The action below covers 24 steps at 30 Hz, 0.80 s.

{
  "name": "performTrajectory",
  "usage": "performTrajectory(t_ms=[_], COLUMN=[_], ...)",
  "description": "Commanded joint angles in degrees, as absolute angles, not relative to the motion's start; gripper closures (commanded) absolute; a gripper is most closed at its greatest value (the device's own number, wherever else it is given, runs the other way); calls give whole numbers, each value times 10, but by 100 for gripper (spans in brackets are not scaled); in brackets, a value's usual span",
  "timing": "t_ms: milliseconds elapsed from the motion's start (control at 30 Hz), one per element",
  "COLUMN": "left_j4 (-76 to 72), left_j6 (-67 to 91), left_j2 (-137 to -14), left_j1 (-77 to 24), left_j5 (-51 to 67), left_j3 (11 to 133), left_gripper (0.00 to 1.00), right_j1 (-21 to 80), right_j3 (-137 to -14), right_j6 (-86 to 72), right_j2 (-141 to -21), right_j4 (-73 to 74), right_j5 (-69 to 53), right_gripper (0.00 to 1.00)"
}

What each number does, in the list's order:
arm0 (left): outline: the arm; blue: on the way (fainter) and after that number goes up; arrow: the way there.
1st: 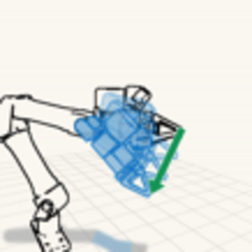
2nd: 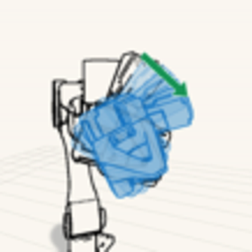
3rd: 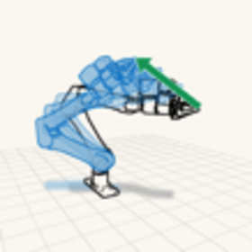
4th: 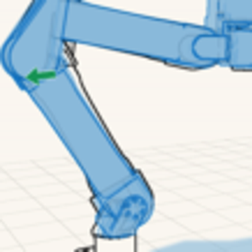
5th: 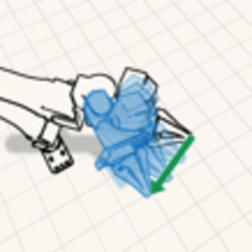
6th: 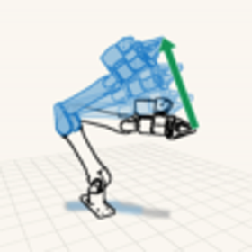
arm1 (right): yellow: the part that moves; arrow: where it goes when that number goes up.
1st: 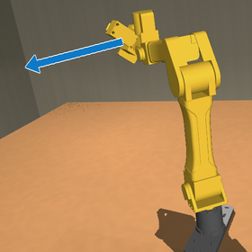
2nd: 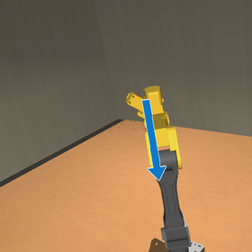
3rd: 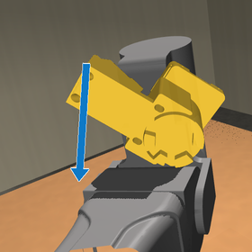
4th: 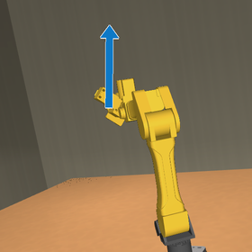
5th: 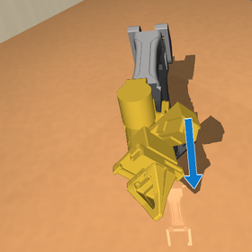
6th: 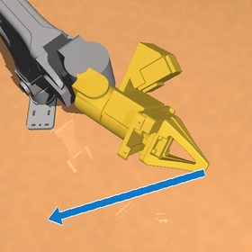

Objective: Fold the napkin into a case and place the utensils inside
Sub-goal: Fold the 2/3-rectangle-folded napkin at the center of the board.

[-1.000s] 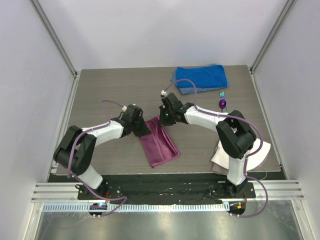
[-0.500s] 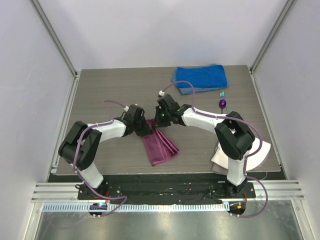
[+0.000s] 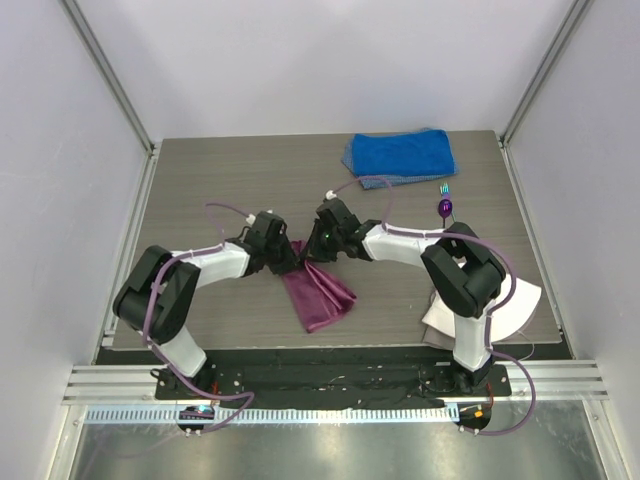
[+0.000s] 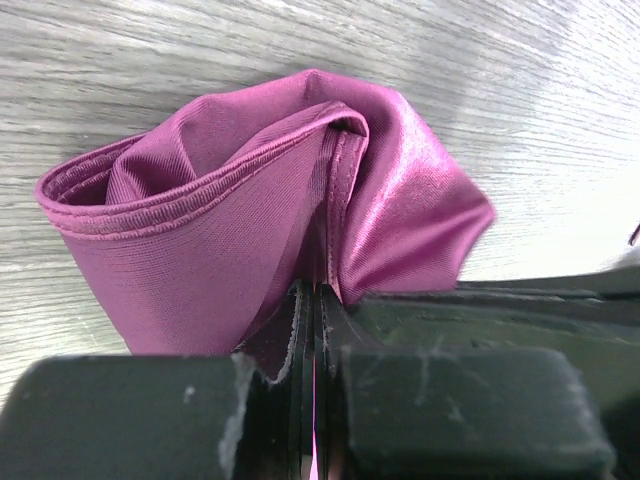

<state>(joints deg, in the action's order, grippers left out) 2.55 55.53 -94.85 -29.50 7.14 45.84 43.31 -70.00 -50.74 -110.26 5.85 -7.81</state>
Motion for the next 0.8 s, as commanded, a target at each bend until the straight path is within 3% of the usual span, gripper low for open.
performTrajectory(t_ms=[0,100,233,467,767], left_j4=[27,35,75,154,165], left_j6=[553,544,535,525,502], left_j2=[-926,-898,-847,-788,-828], left_j1=[-296,-296,-296,-283,-243], left_j5=[82,81,77,26,48], left_j3=[451,445,446,449,491], left_gripper=[100,99,89,91,93], right_j1=[437,438,439,449,489], right_j3=[-650,-630,-642,-718,-812], right_j6=[-582,-593,-556,-418,-258], right_j2=[-1089,-1078,-1075,-1093,-1127], right_j4=[-36,-55,-36,86,193], right_j5=[-81,-72,-73,-39,68], right_gripper=[99,99,99,99,99])
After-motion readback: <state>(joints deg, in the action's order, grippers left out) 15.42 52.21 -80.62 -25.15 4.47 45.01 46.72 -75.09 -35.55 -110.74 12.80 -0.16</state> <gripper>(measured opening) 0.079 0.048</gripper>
